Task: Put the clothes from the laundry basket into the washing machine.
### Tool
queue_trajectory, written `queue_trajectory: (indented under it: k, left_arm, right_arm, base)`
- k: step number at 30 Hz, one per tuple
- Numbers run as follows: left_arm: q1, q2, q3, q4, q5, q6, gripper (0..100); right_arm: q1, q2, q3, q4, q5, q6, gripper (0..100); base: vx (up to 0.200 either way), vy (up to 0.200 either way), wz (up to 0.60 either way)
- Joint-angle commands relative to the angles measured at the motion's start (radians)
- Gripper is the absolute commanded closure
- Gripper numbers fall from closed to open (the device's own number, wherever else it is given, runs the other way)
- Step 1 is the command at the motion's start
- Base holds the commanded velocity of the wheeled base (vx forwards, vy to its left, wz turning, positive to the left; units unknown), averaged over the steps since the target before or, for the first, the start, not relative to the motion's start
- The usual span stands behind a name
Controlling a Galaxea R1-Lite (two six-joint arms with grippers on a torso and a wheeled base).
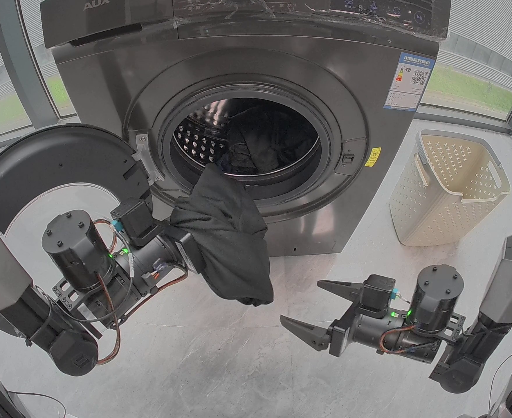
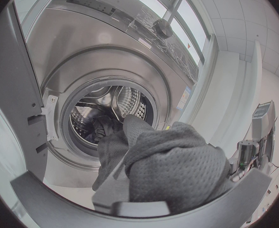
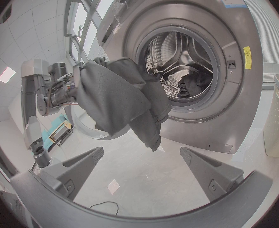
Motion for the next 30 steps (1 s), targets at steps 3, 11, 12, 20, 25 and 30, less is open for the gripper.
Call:
queue_trajectory:
  k: [3,11,12,20,25,30]
  left_arm:
    - [0.003,0.003,0.046,0.001,0.0,0.044,100]
    - [0.007,0.02,0.051,0.001,-0.002,0.047,100]
    - [0.007,0.02,0.051,0.001,-0.003,0.047,100]
    - [0.002,0.022,0.054,0.001,-0.003,0.049,100]
    - [-0.001,0.029,0.054,0.001,-0.003,0.052,100]
    - [-0.007,0.031,0.054,0.001,-0.005,0.05,100]
  right_arm:
    - [0.002,-0.128,0.052,0.0,0.042,-0.009,0]
    - [-0.066,-0.145,0.036,0.0,0.06,-0.015,0]
    - [-0.087,-0.143,0.03,0.0,0.057,-0.015,0]
    - [-0.152,-0.115,-0.019,0.0,0.014,-0.01,0]
    - [-0.141,-0.114,-0.019,0.0,0.012,-0.009,0]
    - [-0.138,-0.114,-0.017,0.0,0.012,-0.01,0]
  base:
    - [0.0,0.0,0.0]
    - [0.0,0.0,0.0]
    - [0.0,0.0,0.0]
    - [0.15,0.0,0.0]
    - [0.2,0.0,0.0]
    - [0.2,0.0,0.0]
